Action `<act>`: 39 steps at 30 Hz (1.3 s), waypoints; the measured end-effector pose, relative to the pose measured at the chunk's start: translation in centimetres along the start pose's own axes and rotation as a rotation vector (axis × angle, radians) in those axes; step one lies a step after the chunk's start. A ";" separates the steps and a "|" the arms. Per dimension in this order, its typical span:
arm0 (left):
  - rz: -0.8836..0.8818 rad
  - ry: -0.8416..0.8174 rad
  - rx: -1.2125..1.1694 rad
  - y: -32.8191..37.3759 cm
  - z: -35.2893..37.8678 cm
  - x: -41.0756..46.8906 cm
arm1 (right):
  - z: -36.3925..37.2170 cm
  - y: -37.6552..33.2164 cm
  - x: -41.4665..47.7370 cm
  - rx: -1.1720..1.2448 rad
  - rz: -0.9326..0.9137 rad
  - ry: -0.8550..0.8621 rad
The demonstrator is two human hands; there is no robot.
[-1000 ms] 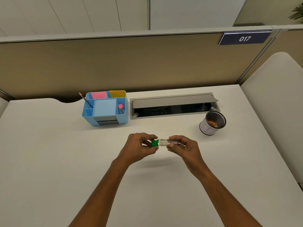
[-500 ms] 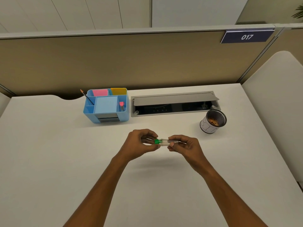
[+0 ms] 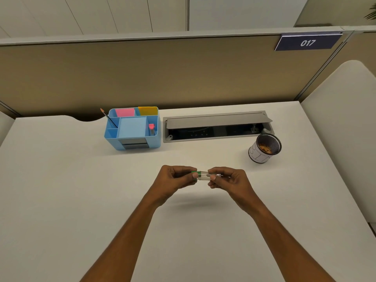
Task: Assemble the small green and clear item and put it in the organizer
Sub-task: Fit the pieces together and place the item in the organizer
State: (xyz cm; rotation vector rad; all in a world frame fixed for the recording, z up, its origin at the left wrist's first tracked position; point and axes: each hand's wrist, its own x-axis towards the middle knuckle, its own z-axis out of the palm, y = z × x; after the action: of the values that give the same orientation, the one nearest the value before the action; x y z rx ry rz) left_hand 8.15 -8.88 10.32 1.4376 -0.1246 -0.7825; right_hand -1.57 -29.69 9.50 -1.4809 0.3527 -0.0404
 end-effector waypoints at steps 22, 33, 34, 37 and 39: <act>0.032 -0.031 -0.031 -0.3 0.4 -0.5 | 0.6 -0.5 -0.9 0.075 0.019 -0.011; 0.052 0.018 -0.135 -0.5 0.6 -0.6 | 1.0 -0.6 -0.7 0.165 0.045 0.001; 0.042 0.023 -0.168 -0.5 0.5 -0.5 | 1.1 -0.7 -0.6 0.166 0.041 0.001; 0.030 0.023 -0.208 -0.5 0.2 -0.6 | 1.2 -0.7 -0.3 0.162 0.029 -0.001; 0.041 0.013 -0.193 -0.6 0.1 -0.7 | 1.3 -0.7 -0.4 0.157 0.031 0.005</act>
State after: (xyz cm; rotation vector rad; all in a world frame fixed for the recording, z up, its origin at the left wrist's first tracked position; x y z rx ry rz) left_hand 7.39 -8.53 10.05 1.2533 -0.0664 -0.7309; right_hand -1.47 -28.45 10.29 -1.3200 0.3682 -0.0462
